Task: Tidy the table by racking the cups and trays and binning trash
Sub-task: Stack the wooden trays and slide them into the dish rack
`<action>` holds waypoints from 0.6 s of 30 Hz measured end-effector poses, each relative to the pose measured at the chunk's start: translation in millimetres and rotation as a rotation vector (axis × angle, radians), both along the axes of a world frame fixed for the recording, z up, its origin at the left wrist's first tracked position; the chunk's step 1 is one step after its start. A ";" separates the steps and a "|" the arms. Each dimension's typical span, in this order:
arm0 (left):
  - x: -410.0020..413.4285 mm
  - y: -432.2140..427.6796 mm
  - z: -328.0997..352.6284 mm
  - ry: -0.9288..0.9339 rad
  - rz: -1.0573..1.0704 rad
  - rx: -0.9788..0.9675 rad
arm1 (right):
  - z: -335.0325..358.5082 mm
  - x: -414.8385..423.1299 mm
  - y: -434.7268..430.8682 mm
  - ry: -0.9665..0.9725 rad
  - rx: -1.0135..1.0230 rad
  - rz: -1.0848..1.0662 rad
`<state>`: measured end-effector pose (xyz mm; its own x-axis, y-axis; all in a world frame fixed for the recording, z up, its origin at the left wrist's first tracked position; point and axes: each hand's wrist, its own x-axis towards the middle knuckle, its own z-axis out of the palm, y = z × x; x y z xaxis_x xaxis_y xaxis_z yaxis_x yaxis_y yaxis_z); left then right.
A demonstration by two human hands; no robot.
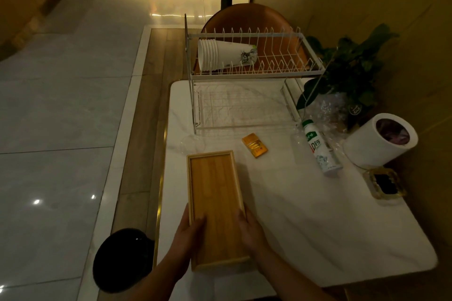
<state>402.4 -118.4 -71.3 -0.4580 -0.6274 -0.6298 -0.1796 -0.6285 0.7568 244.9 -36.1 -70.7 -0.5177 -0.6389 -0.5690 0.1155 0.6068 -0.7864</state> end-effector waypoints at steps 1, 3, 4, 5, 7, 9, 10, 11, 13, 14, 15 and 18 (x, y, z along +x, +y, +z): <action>0.8 0.9 0.0 0.004 0.005 0.001 | -0.3 1.5 -0.7 0.002 0.003 0.009; 2.4 1.9 0.7 0.007 0.018 0.006 | -1.0 2.3 -1.7 0.010 0.012 0.027; 2.5 1.9 0.9 0.010 0.020 0.007 | -1.3 2.0 -1.9 0.013 0.013 0.031; 1.9 1.6 0.8 0.013 0.019 0.005 | -1.6 1.2 -1.8 0.016 0.016 0.031; 0.6 1.4 0.9 0.012 0.019 -0.003 | -2.4 -0.6 -1.0 0.018 0.028 0.052; -0.4 1.6 0.9 0.003 0.020 -0.024 | -1.4 -3.4 -1.5 0.000 0.036 0.082; -0.5 0.8 0.3 -0.012 0.031 -0.038 | 0.5 -6.1 -3.3 -0.018 0.036 0.086; -0.5 -1.7 -0.7 -0.039 0.047 -0.054 | 2.9 -10.2 -7.1 -0.033 0.037 0.080; -2.5 -13.1 -1.2 -0.071 0.095 -0.092 | 8.7 -22.2 -20.5 -0.017 0.046 0.061; -5.0 -21.7 -0.7 -0.066 0.111 -0.106 | 12.2 -28.6 -29.4 0.000 0.047 0.061; -8.2 -31.6 0.3 -0.057 0.119 -0.111 | 15.8 -34.3 -39.5 0.009 0.042 0.061; -21.8 -59.8 3.9 -0.019 0.122 -0.106 | 19.1 -43.8 -68.9 -0.007 0.021 0.056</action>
<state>380.7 -178.2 -67.3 -0.3632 -0.7406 -0.5653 -0.1220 -0.5637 0.8169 201.1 -105.0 -51.6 -0.4773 -0.6545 -0.5863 0.0869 0.6288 -0.7727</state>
